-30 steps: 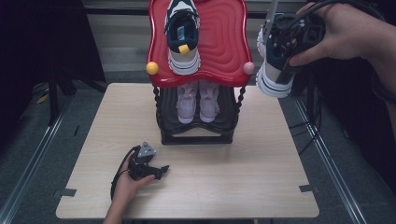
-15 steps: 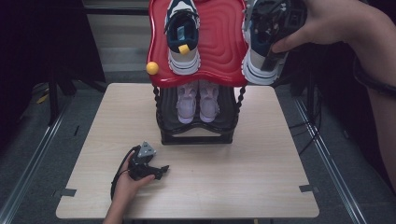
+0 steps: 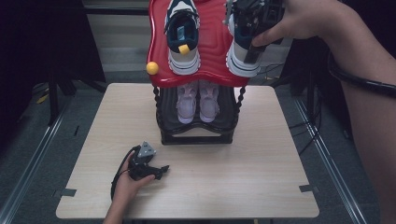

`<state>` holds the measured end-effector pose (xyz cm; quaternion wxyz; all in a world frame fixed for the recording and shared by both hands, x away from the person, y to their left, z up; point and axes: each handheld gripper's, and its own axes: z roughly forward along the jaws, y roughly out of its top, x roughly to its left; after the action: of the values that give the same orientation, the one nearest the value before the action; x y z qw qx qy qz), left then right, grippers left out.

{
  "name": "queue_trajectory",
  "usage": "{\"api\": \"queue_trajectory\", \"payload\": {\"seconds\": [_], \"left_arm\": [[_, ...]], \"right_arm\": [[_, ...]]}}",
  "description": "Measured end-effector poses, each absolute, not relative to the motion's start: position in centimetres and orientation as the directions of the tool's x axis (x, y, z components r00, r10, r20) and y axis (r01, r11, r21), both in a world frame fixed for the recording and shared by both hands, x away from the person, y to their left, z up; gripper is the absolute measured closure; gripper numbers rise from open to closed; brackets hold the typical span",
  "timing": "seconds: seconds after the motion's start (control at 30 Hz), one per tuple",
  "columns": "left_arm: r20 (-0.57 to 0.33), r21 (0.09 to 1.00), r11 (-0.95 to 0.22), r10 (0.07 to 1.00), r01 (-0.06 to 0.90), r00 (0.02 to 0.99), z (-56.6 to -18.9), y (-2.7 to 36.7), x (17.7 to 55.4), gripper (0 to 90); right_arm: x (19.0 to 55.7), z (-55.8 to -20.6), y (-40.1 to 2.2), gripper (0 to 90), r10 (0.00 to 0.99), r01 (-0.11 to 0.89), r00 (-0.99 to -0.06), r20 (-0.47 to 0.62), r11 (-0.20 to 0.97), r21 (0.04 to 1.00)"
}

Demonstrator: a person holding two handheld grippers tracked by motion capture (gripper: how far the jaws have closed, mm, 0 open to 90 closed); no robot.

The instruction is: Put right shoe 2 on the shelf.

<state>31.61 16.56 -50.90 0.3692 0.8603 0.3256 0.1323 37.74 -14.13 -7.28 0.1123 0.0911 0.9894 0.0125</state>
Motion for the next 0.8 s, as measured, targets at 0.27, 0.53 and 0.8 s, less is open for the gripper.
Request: {"api": "queue_trajectory", "payload": {"seconds": [0.27, 0.53, 0.8], "left_arm": [[-0.013, 0.721, -0.515, 0.658, 0.462, 0.753, -50.9, 16.6, 31.6, 14.7], [-0.007, 0.721, -0.519, 0.657, 0.459, 0.753, -50.9, 16.6, 31.6, 14.8], [-0.005, 0.721, -0.520, 0.657, 0.458, 0.754, -50.9, 16.6, 31.6, 14.8]], "right_arm": [[38.7, -8.0, -13.1, 73.1, 0.170, 0.164, -0.959, -0.229, 0.985, 0.045], [39.7, -8.8, -12.1, 72.7, 0.140, 0.135, -0.959, -0.246, 0.990, 0.037], [40.7, -9.5, -11.1, 72.7, 0.115, 0.111, -0.955, -0.274, 0.993, 0.031]]}}
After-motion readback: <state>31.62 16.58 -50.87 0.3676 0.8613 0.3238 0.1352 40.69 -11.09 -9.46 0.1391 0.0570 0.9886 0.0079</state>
